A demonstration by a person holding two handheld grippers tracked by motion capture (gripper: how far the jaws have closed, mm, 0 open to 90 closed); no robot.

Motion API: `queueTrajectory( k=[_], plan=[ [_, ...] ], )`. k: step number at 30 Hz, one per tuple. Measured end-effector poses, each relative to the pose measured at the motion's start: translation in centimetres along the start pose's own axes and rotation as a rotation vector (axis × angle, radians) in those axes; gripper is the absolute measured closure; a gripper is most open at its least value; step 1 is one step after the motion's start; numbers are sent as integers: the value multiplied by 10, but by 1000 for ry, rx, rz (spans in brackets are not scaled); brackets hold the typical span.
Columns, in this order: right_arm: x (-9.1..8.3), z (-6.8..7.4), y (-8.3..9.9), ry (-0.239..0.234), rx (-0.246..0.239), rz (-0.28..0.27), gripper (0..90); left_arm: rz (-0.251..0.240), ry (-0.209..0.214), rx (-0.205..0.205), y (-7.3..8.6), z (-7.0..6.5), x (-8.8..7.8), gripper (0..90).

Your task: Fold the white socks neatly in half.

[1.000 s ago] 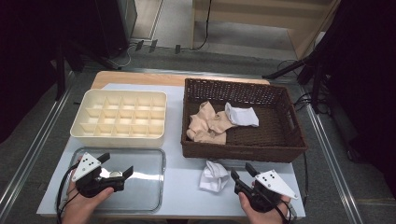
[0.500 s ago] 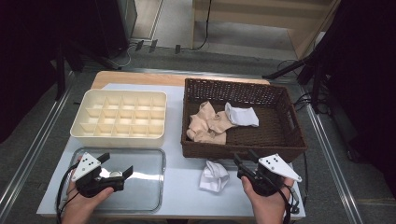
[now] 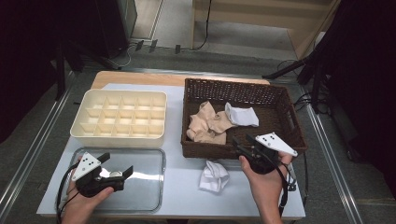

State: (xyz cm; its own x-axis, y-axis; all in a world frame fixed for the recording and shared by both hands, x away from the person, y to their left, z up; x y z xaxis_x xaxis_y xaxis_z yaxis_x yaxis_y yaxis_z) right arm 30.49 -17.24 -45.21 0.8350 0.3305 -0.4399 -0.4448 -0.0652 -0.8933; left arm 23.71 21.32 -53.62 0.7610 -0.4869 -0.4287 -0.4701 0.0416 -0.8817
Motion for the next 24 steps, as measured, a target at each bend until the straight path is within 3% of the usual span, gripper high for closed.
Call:
queueTrajectory(
  k=[12,24],
  plan=[
    [38,-16,-18,24,38,39,492,-3,-7,-3,0,3,-1,13],
    [80,-32,-25,70,57,107,501,-7,-11,-7,-1,6,-3,13]
  ],
)
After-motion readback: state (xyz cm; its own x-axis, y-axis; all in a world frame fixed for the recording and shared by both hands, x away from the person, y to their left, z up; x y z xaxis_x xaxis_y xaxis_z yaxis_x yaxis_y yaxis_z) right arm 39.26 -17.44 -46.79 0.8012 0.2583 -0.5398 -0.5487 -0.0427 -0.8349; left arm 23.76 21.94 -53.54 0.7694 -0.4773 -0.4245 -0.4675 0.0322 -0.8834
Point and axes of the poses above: each handheld gripper's, and its own axes: x roughly forward along the jaws, y roughly out of its underside, z roughly to its left, the point moved 7 cm from there along x, roughly forward along the jaws, and after that the axes turned 3 degrees about y, right-handed, at the moved point
